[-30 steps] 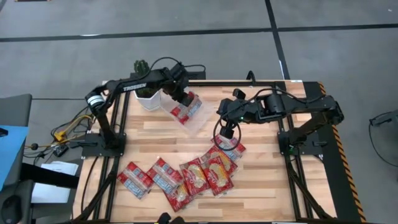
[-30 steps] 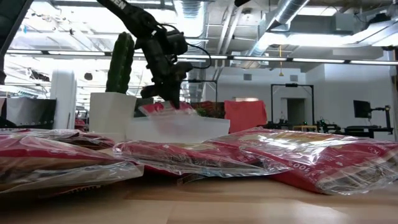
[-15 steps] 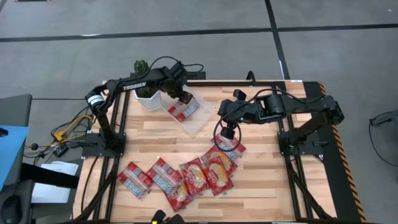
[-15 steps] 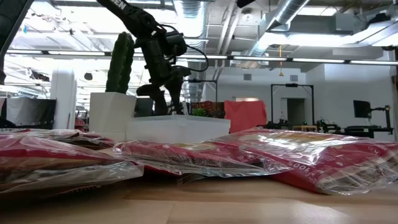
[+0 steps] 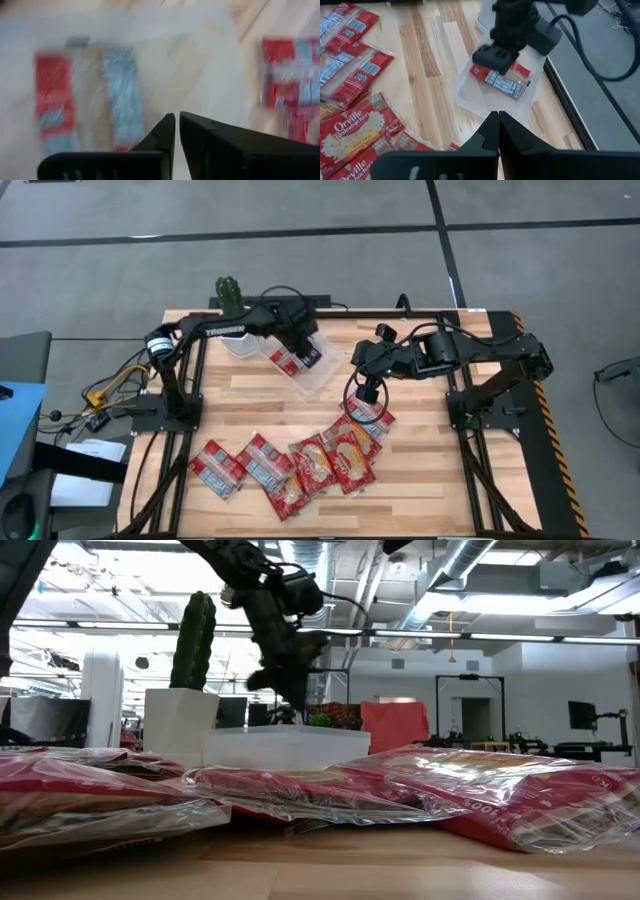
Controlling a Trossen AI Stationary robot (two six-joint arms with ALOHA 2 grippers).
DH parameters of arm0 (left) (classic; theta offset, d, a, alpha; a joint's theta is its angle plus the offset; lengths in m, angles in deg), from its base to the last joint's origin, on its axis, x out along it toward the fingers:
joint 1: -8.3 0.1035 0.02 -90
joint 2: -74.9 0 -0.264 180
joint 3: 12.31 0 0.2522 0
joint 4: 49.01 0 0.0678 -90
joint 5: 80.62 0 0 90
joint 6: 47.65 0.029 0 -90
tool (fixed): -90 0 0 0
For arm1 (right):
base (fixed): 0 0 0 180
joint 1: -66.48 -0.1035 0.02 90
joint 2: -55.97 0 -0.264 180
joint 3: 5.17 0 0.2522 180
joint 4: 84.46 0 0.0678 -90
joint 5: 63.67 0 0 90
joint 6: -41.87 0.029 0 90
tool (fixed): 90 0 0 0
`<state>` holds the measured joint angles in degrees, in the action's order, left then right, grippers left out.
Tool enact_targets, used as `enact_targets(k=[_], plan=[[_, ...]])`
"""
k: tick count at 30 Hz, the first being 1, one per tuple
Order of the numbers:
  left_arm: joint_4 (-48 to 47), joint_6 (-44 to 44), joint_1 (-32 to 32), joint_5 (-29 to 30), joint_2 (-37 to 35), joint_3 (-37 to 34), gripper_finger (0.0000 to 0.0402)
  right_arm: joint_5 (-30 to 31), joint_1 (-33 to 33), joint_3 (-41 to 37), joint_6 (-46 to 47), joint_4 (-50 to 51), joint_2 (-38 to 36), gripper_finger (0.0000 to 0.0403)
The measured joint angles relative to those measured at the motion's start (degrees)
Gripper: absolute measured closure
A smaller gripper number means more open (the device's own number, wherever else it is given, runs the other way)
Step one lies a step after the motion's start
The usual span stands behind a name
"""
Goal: Sort popcorn bags into baskets
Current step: Put the red popcorn bag into the transparent bin
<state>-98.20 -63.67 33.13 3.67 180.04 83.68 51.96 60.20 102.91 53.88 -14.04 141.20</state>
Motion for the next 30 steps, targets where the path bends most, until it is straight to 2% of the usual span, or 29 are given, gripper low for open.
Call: enact_targets(k=[5,10,14,18,25,28,30], plan=[[0.8,-0.52,-1.84,-0.04,4.21,-0.67,0.0399,0.02,-0.02,-0.04,0.11,0.38,0.0,0.037],[1.43,-0.52,-2.02,0.35,8.28,-0.71,0.0401,0.08,0.0,-0.04,0.11,0.36,0.0,0.0377],[-0.27,-1.16,-2.07,6.84,9.99,-0.71,0.0401,0.09,-0.05,-0.04,0.14,0.38,0.0,0.0386],[-0.43,0.92,-1.83,9.12,11.89,-0.69,0.0401,0.11,-0.07,-0.04,0.39,0.6,0.0,0.0382],[-6.08,-2.65,-1.74,23.09,12.12,-0.54,0.0401,0.18,-0.07,-0.04,0.61,1.28,0.0,0.0369],[-6.51,-2.71,-1.7,23.88,11.94,0.69,0.0401,0.16,-0.07,-0.04,0.59,1.28,0.0,0.0376],[-8.46,-2.73,-1.7,21.11,11.93,2.18,0.0401,0.15,-0.07,-0.04,0.59,1.32,0.0,0.0382]])
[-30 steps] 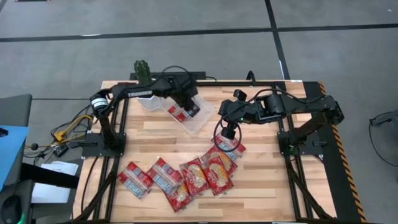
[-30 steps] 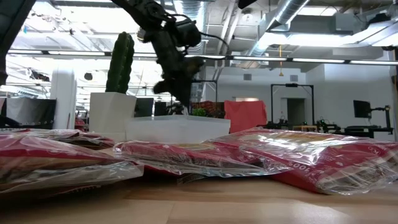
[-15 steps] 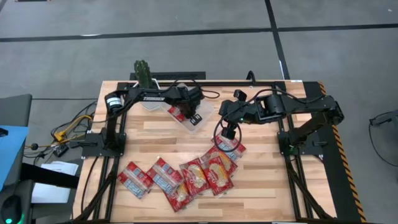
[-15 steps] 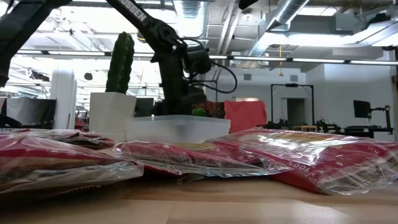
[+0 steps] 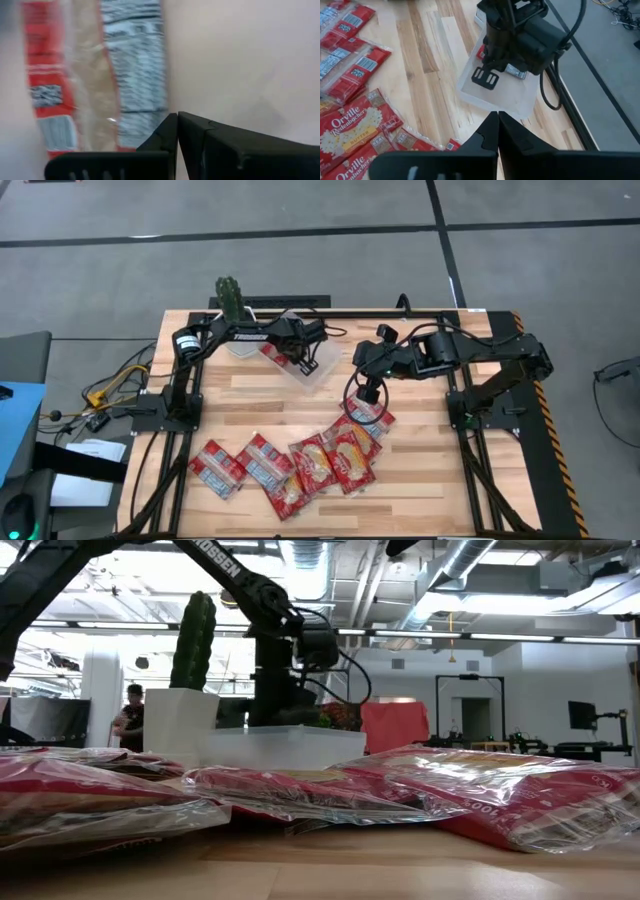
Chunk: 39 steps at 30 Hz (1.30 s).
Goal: Sort popcorn bags into baskets
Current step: Put the red popcorn bag into the transparent bin
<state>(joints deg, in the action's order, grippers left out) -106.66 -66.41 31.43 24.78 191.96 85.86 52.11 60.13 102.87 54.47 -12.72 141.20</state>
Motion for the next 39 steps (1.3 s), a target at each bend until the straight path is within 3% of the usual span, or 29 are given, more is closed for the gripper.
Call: enact_targets(k=[6,12,19,23,26,31,39], plan=[[-11.53,1.13,-1.9,-10.49,-3.08,7.27,0.0401,-0.17,-0.04,0.0,0.14,1.36,-0.04,0.038],[-22.96,-2.73,-8.02,-11.9,-17.77,5.97,0.04,-0.19,-0.02,0.02,0.88,4.12,-0.21,0.0365],[-26.16,-27.97,-21.55,-12.64,-39.91,-7.74,0.0347,-0.3,0.14,0.04,-1.56,4.71,-0.22,0.0376],[-25.65,-42.54,-34.11,-18.45,-47.54,-17.74,0.0325,-0.4,0.88,0.04,-3.45,4.43,-0.22,0.0384],[-24.74,-52.06,-44.34,-20.74,-49.89,-24.42,0.0338,-0.4,1.57,0.04,-3.62,4.11,-0.22,0.0384],[-20.9,-65.46,-58.1,-22.91,-49.06,-32.68,0.0394,-0.58,2.47,0.04,-4.07,2.45,-0.22,0.0369],[-16.54,-69.71,-66.22,-28.98,-42.0,-36.74,0.0401,-0.83,3.17,0.04,-4.15,2.63,-0.22,0.0365]])
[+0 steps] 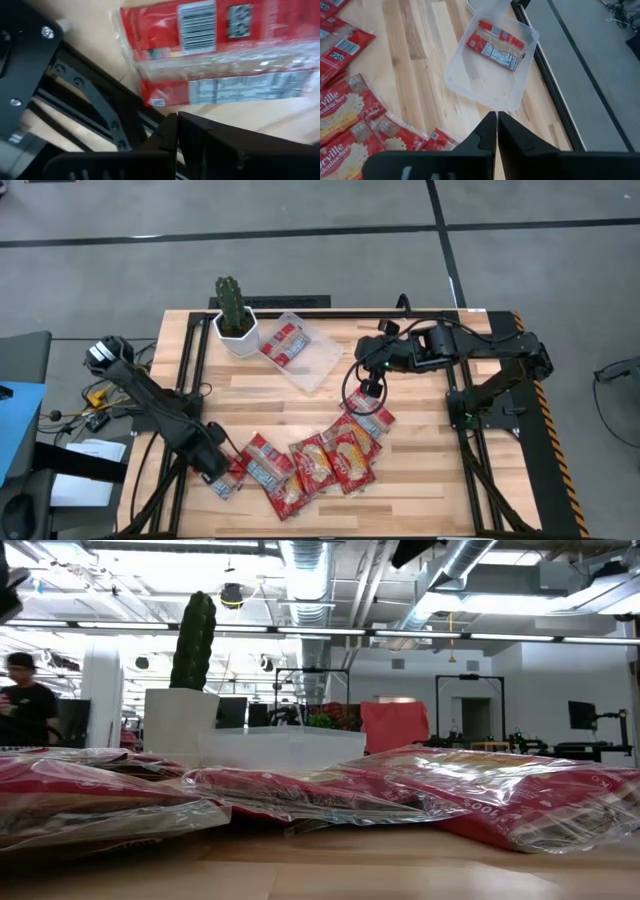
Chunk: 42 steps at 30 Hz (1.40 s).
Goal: Sort popcorn bags into baskets
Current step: Put the red popcorn bag into the transparent bin
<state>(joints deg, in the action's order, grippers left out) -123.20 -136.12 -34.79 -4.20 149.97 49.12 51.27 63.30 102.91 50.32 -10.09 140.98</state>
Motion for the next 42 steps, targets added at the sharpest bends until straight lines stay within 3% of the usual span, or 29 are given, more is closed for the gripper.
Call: enact_targets(k=[11,17,22,28,32,35,39,42], plan=[[13.97,8.11,-0.11,-2.54,13.85,-0.2,0.0401,-1.01,-0.04,0.0,-1.49,0.56,0.0,0.0383],[19.95,9.4,3.88,-2.2,18.6,-0.1,0.0401,-1.01,0.23,0.0,-3.61,0.35,0.0,0.0371],[27.39,12.37,9.76,6.25,19.09,0.11,0.0401,-1.06,0.75,0.0,-5.64,0.17,0.0,0.0369],[35.95,22.7,21.16,17.21,19.29,-0.08,0.0401,-3.1,1.9,0.0,-7.12,0.17,0.0,0.0381],[47.46,28.95,29.13,16.4,19.45,-0.26,0.0401,-7.1,3.07,0.0,-8.01,0.15,0.0,0.0381],[54.51,28.35,34.16,12.98,18.3,-0.31,0.0401,-9.78,4.13,0.0,-7.11,0.26,0.0,0.0374],[52.46,23.09,38.06,10.58,13.53,-0.26,0.0401,-16.49,6.97,-0.1,-1.73,0.78,-0.01,0.0369],[49.58,20.02,38.36,11.93,9.36,-0.2,0.0401,-19.5,8.92,-2.84,2.48,-0.87,-0.17,0.0374]])
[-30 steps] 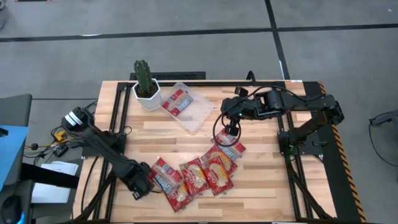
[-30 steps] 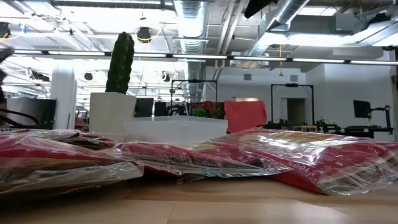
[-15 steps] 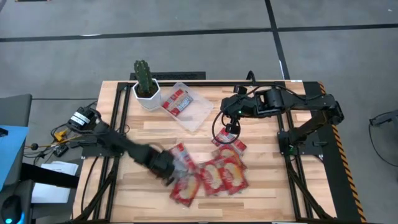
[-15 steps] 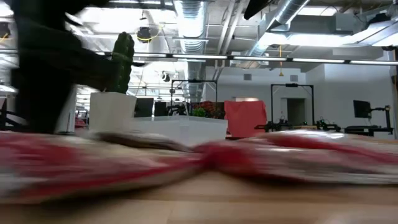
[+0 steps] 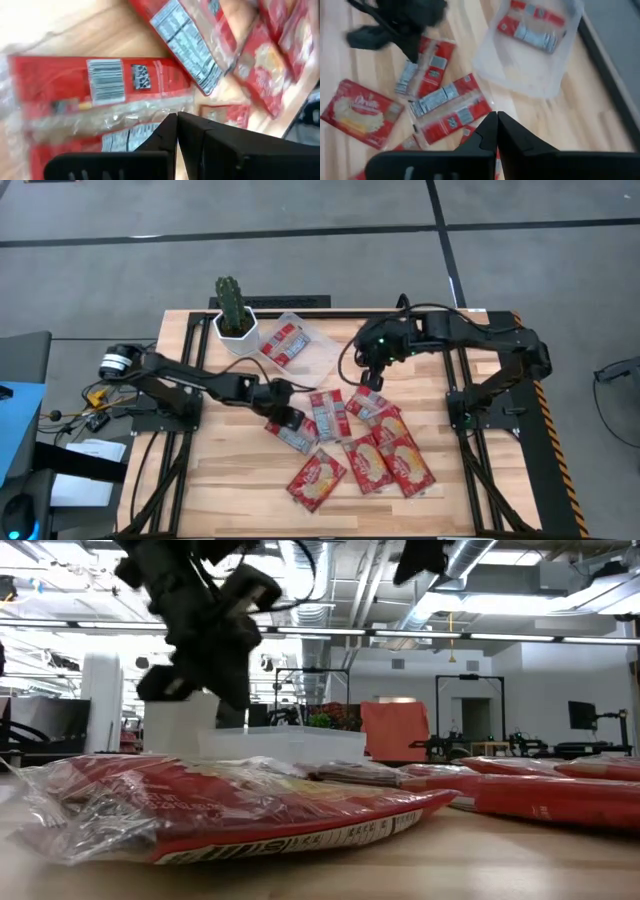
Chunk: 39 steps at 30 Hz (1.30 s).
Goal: Sort popcorn bags into baskets
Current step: Put the red popcorn bag into the transparent bin
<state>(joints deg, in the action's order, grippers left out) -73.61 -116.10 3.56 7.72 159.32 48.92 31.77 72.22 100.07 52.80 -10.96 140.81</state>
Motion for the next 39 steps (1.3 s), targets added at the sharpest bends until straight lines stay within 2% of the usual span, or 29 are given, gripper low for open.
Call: enact_targets(k=[3,5,9,13,16,18,23,25,31,35,39], plan=[[-3.68,-2.11,-0.04,3.07,-1.75,-0.04,0.0391,-0.44,0.67,-5.06,4.18,-1.69,0.07,0.0384],[-2.74,-1.94,-0.02,4.49,-1.9,-0.07,0.0375,-0.46,0.21,-9.45,6.98,-5.17,0.07,0.0388],[1.89,-2.07,0.02,5.25,-0.34,0.0,0.0322,-0.72,-1.01,-18.37,12.87,-12.67,0.15,0.0387],[-3.7,-4.01,-0.41,4.64,0.4,0.0,0.0264,0.95,-2.23,-25.66,17.54,-19.73,0.15,0.0385],[-7.38,-5.61,-1.16,7.6,0.29,-0.03,0.023,2.44,-3.12,-29.91,21.16,-25.47,0.15,0.0389],[-5.46,-5.49,-1.38,9.32,-0.01,-0.04,0.0215,2.42,-3.63,-32.42,23.48,-28.78,0.29,0.039],[8.88,1.17,-0.5,10.43,1.27,0.04,0.021,2.42,-4.9,-37.82,28.08,-36.45,0.72,0.0387],[11.92,1.97,0.12,9.43,2.92,0.07,0.0215,2.63,-5.48,-39.46,29.46,-38.98,0.71,0.0387],[21.05,-0.45,-0.05,4.95,11.05,0.0,0.0223,3.78,-7.69,-41.33,30.94,-40.23,0.7,0.0391],[28.03,-2.72,-0.65,4.44,15.47,0.02,0.0223,5.47,-9.81,-43.56,33.69,-42.29,0.7,0.0387],[31.08,-5.25,-0.87,3.91,18.94,0.02,0.0223,6.6,-11.3,-45.55,35.81,-43.16,0.72,0.0386]])
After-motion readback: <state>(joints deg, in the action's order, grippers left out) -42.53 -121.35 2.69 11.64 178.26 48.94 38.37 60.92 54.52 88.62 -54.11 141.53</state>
